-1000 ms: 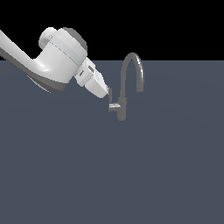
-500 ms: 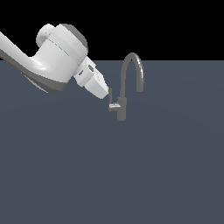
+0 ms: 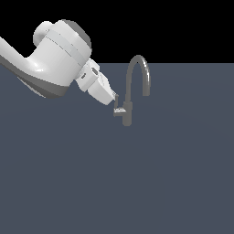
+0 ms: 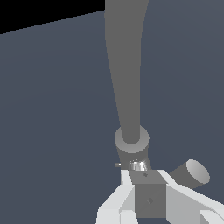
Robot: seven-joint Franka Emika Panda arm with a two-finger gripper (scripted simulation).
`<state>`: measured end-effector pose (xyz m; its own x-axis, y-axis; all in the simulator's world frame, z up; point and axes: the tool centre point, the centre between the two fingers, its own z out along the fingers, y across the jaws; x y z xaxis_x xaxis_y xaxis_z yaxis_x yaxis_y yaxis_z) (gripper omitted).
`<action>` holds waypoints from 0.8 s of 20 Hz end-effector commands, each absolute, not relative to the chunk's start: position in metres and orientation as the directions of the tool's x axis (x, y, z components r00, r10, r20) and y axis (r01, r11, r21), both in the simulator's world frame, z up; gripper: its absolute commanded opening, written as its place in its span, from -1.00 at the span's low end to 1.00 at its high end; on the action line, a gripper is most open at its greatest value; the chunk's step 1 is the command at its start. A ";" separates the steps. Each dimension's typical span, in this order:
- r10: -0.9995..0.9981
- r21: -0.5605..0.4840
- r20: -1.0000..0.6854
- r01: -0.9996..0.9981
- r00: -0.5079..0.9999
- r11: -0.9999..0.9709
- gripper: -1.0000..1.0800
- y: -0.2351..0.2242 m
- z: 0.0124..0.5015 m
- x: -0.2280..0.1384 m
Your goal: Turn on the faucet by rotating a designated handle.
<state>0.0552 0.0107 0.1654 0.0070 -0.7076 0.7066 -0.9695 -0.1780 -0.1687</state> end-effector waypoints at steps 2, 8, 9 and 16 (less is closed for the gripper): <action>-0.708 -0.167 0.707 -0.970 0.007 -0.177 -1.00 0.009 0.162 0.049; -0.707 -0.168 0.707 -0.970 0.005 -0.174 -1.00 0.003 0.156 0.030; -0.707 -0.168 0.707 -0.970 0.004 -0.173 -1.00 0.002 0.155 0.027; -0.707 -0.169 0.707 -0.971 0.000 -0.169 -1.00 -0.005 0.149 0.007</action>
<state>0.0188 0.0068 0.1569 0.0010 -0.7148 0.6993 -0.9637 -0.1873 -0.1901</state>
